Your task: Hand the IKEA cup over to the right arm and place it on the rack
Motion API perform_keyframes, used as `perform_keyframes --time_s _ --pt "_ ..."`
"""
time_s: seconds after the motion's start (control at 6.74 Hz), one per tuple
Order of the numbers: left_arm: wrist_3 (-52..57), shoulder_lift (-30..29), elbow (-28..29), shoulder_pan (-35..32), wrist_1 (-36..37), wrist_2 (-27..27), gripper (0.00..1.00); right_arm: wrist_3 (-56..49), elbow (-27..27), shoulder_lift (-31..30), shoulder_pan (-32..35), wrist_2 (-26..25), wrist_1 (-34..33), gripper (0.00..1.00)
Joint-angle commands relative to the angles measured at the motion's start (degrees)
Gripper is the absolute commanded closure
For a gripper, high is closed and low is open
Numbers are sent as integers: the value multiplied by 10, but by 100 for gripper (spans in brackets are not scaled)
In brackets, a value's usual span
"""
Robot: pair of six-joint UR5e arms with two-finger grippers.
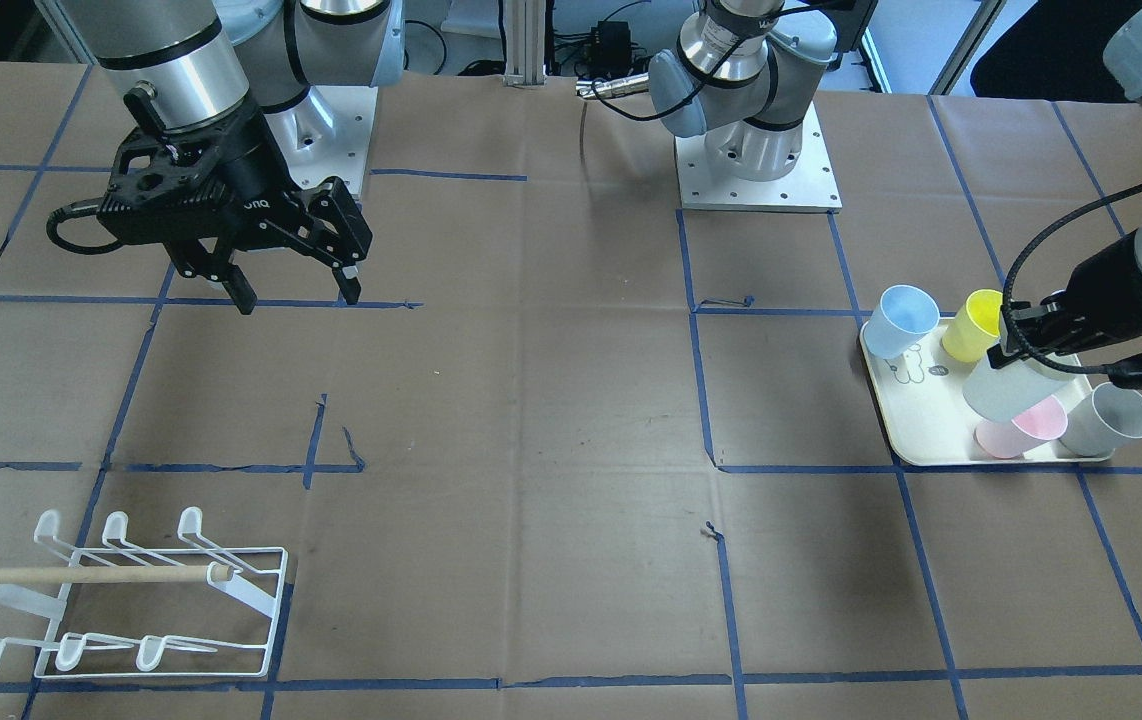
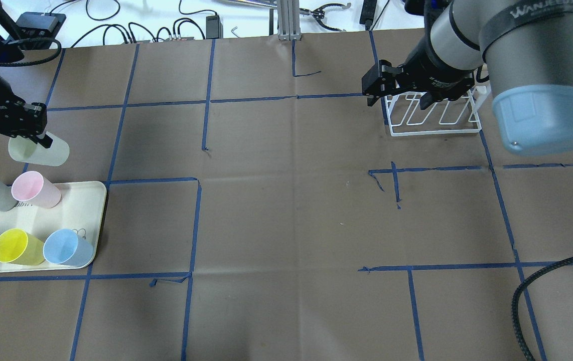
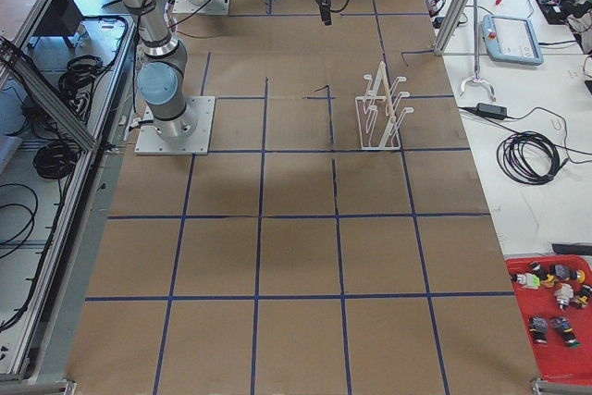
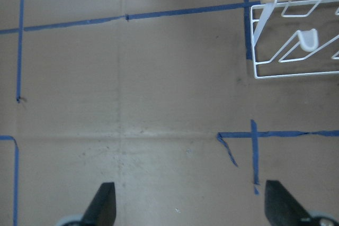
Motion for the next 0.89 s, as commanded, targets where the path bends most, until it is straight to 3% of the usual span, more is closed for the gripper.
perform_keyframes --time_s 0.0,0.3,0.44,0.59,0.74 --pt "0 -1 24 -13 -21 -1 100 114 100 -1 0 46 -223 0" --pt "8 0 24 -63 43 -2 100 252 159 -2 0 62 -378 0" --pt "4 0 23 -99 95 -10 100 329 173 -8 0 63 -421 0" --pt "2 6 17 -123 137 -66 100 402 188 -9 0 106 -457 0" --pt "0 14 4 -128 169 -181 100 471 220 -9 0 131 -545 0"
